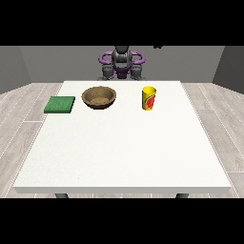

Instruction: Pick the cup and pour the ball into the bowl, then pick the bowl and place it on the pad

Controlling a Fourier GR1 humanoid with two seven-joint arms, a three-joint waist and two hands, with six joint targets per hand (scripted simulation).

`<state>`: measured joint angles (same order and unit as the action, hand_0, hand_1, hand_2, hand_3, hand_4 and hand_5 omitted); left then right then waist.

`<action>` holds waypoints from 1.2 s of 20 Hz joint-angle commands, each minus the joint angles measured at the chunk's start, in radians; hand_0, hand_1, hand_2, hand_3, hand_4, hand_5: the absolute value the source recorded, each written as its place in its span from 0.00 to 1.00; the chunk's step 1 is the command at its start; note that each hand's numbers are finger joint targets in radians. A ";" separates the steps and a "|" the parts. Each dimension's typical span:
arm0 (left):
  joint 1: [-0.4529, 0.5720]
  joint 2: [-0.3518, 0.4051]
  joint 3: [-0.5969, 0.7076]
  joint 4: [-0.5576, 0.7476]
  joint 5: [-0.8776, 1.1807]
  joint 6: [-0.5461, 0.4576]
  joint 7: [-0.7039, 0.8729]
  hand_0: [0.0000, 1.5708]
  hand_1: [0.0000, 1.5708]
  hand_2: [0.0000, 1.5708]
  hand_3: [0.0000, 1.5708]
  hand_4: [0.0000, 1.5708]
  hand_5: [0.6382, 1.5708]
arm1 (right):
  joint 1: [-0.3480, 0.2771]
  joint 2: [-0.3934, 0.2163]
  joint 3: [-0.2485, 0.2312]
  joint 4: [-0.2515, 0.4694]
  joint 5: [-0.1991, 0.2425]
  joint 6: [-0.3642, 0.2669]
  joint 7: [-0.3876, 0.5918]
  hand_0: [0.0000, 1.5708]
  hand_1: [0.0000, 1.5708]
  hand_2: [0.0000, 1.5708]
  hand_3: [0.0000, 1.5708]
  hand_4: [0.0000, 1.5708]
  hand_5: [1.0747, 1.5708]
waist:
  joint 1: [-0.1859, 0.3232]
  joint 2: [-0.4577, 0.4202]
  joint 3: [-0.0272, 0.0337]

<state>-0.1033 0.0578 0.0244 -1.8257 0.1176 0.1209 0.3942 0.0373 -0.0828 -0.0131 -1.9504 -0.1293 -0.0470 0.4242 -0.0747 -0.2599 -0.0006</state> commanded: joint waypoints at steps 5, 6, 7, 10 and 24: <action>-0.114 -0.030 -0.011 0.108 -0.080 0.018 -0.244 0.00 0.00 0.00 0.00 0.38 0.98 | -0.094 0.041 0.016 -0.004 0.033 -0.010 -0.151 0.00 0.00 0.00 0.00 0.46 0.95 | -0.019 0.279 0.0003; -0.127 -0.034 -0.032 0.105 -0.110 0.028 -0.261 0.00 0.00 0.00 0.00 0.37 0.97 | -0.119 0.027 -0.033 0.043 0.016 -0.003 -0.197 0.00 0.00 0.00 0.00 0.46 0.96 | 0.001 0.324 0.0008; -0.162 -0.035 -0.004 0.138 -0.087 0.024 -0.299 0.00 0.00 0.00 0.00 0.37 0.96 | -0.130 0.047 0.010 0.043 0.040 -0.001 -0.227 0.00 0.00 0.00 0.14 0.46 0.96 | -0.010 0.364 0.0005; -0.166 0.002 0.036 0.197 -0.099 0.000 -0.423 0.00 0.00 0.00 0.00 0.36 0.95 | -0.130 0.017 -0.050 0.084 -0.012 0.044 -0.288 0.00 0.00 0.00 0.00 0.45 0.95 | -0.021 0.429 0.0007; -0.281 0.094 0.162 0.701 -0.054 -0.132 -0.760 0.00 0.00 0.00 0.00 0.00 0.86 | -0.171 -0.089 -0.193 0.255 -0.114 0.187 -0.432 0.00 0.00 0.00 0.00 0.42 0.98 | -0.048 0.501 0.0003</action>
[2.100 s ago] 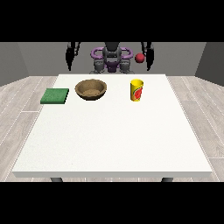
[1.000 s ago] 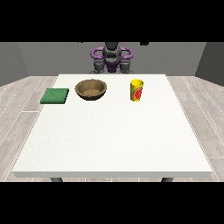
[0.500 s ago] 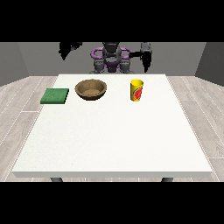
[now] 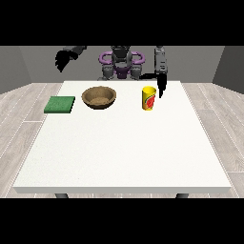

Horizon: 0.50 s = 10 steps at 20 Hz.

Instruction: Pick the cup and pour the ball into the bowl, then pick the bowl and place it on the pad

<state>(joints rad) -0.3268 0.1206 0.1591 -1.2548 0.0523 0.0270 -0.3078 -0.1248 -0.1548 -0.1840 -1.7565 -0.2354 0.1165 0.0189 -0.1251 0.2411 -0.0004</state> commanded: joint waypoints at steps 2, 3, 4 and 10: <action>-0.041 0.006 0.006 0.201 -0.019 -0.022 -0.108 0.00 0.00 0.00 0.00 0.07 0.86 | -0.010 -0.020 -0.036 0.101 -0.007 0.027 -0.042 0.00 0.00 0.00 0.00 0.42 0.98 | 0.017 -0.033 0.0002; -0.017 0.002 0.020 0.243 -0.018 -0.027 -0.179 0.00 0.00 0.00 0.00 0.09 0.85 | 0.005 -0.048 -0.045 0.039 -0.052 0.051 0.031 0.00 0.00 0.00 0.00 0.43 0.98 | -0.011 -0.037 -0.0001; -0.062 0.033 0.031 0.244 -0.007 -0.026 -0.085 0.00 0.00 0.00 0.00 0.10 0.85 | 0.049 -0.021 -0.032 0.117 -0.019 0.077 -0.068 0.00 0.00 0.00 0.00 0.43 0.98 | 0.001 -0.069 0.0003; -0.158 -0.002 0.066 0.438 -0.016 0.025 -0.284 0.00 0.00 0.00 0.00 0.13 0.85 | -0.057 -0.056 -0.064 0.111 -0.046 0.063 -0.048 0.00 0.00 0.00 0.00 0.43 0.98 | -0.031 0.033 -0.0002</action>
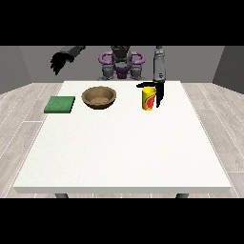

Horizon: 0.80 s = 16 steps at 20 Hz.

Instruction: Pick the cup and pour the ball into the bowl, then pick the bowl and place it on the pad

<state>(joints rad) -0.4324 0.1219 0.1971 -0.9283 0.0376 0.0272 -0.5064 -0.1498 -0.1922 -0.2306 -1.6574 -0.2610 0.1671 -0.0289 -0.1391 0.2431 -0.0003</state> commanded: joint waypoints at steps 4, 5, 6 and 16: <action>-0.066 0.015 0.058 0.216 0.011 0.023 -0.134 0.00 0.00 0.00 0.00 0.56 0.98 | -0.020 -0.058 -0.041 -0.010 -0.066 0.052 0.048 0.00 0.00 0.00 0.00 0.43 0.99 | -0.041 0.012 -0.0005; -0.040 0.018 0.063 0.229 -0.007 0.049 -0.193 0.44 0.44 0.41 0.00 0.64 0.98 | -0.019 -0.070 -0.047 -0.047 -0.071 0.064 0.032 0.00 0.00 0.00 0.00 0.43 1.00 | -0.072 0.054 -0.0009; -0.048 0.011 0.028 0.236 -0.059 0.099 -0.185 0.59 0.59 0.84 0.88 0.79 0.97 | -0.054 -0.052 -0.041 -0.046 -0.075 0.030 0.055 0.00 0.00 0.00 0.00 0.42 1.00 | -0.064 0.060 -0.0008; -0.115 0.048 -0.001 0.301 -0.152 0.265 -0.128 0.82 0.82 1.00 1.00 0.90 0.83 | -0.069 -0.190 -0.160 0.058 -0.214 0.116 0.169 0.00 0.00 0.00 0.12 0.40 0.99 | -0.055 -0.043 0.0002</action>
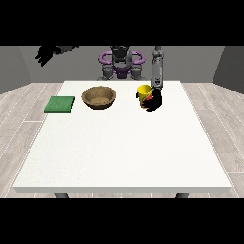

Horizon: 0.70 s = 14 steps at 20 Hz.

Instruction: Pick the cup and pour the ball into the bowl, then pick the bowl and place it on the pad

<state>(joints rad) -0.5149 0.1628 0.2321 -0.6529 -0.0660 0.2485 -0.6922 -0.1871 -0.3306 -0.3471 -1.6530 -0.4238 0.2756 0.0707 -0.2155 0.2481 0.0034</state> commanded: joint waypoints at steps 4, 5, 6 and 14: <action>-0.063 -0.026 -0.166 -0.032 -0.193 0.164 0.235 0.82 0.82 1.00 1.00 0.90 0.87 | 0.022 -0.042 -0.044 0.195 -0.017 0.053 0.005 0.00 0.00 0.00 0.21 0.41 0.99 | 0.048 -0.179 -0.0006; -0.118 -0.022 -0.199 -0.029 -0.242 0.203 0.302 0.82 0.82 1.00 1.00 0.90 0.89 | 0.008 -0.016 -0.023 0.189 0.024 0.019 -0.017 0.00 0.00 0.00 0.20 0.40 0.98 | 0.044 -0.183 0.0004; -0.109 -0.035 -0.237 -0.022 -0.298 0.260 0.311 0.83 0.83 1.00 1.00 0.89 0.91 | -0.021 -0.039 -0.033 0.198 0.009 -0.001 0.036 0.00 0.00 0.00 0.18 0.41 0.99 | 0.064 -0.207 0.0000; -0.247 -0.001 -0.498 0.118 -0.728 0.420 0.664 0.86 0.86 1.00 1.00 0.92 0.97 | -0.027 -0.047 -0.039 0.318 0.011 0.050 -0.010 0.00 0.00 0.00 0.05 0.43 0.98 | 0.060 -0.233 0.0019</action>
<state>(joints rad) -0.6936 0.1706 -0.1595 -0.5832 -0.6271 0.6186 -0.1951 -0.2055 -0.3685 -0.3735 -1.4031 -0.4209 0.3152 0.0842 -0.1755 0.0324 0.0062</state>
